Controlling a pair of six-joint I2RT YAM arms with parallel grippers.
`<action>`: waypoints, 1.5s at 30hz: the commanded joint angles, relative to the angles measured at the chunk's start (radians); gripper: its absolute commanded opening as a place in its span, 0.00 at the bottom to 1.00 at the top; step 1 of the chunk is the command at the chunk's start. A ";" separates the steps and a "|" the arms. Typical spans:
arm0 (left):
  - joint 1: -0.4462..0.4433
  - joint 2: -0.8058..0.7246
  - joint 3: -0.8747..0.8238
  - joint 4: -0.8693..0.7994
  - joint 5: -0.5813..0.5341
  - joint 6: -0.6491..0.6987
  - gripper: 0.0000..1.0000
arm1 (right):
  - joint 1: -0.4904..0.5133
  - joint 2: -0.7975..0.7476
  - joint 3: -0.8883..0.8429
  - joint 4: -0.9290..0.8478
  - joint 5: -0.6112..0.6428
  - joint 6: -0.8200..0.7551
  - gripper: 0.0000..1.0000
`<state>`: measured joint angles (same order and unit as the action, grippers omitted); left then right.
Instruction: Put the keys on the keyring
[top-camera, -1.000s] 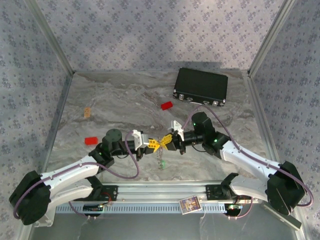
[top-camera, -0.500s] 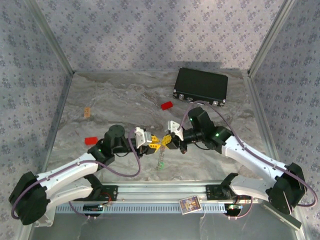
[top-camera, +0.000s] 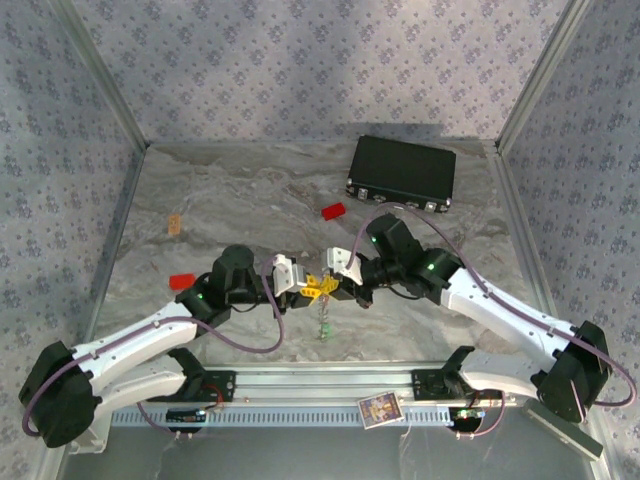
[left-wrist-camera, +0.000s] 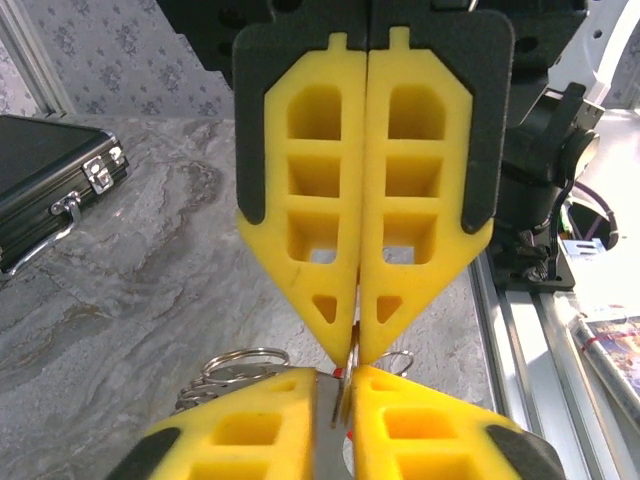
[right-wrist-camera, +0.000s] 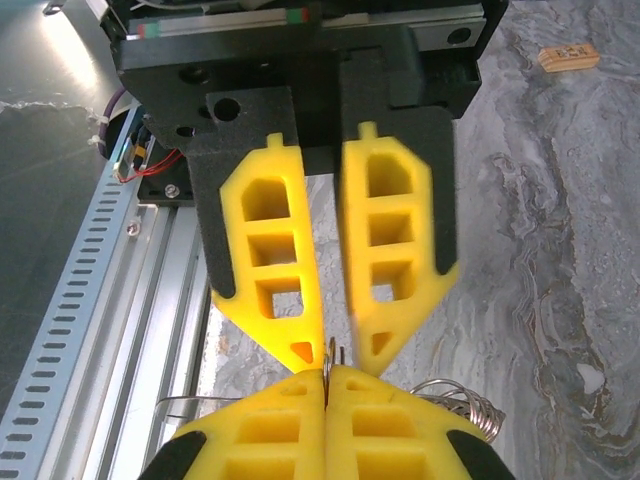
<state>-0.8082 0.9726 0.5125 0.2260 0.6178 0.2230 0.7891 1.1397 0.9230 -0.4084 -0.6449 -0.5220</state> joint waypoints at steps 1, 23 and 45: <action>-0.001 0.003 0.035 0.007 0.010 0.021 0.06 | 0.012 -0.005 0.028 -0.009 -0.020 -0.016 0.00; -0.004 0.028 -0.137 0.423 -0.043 -0.157 0.00 | -0.112 -0.174 -0.311 0.488 -0.111 0.358 0.37; -0.011 0.045 -0.114 0.402 0.005 -0.139 0.00 | -0.100 -0.159 -0.308 0.535 -0.046 0.369 0.36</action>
<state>-0.8120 1.0241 0.3767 0.5800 0.5907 0.0772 0.6895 1.0225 0.6178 0.0738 -0.7483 -0.1635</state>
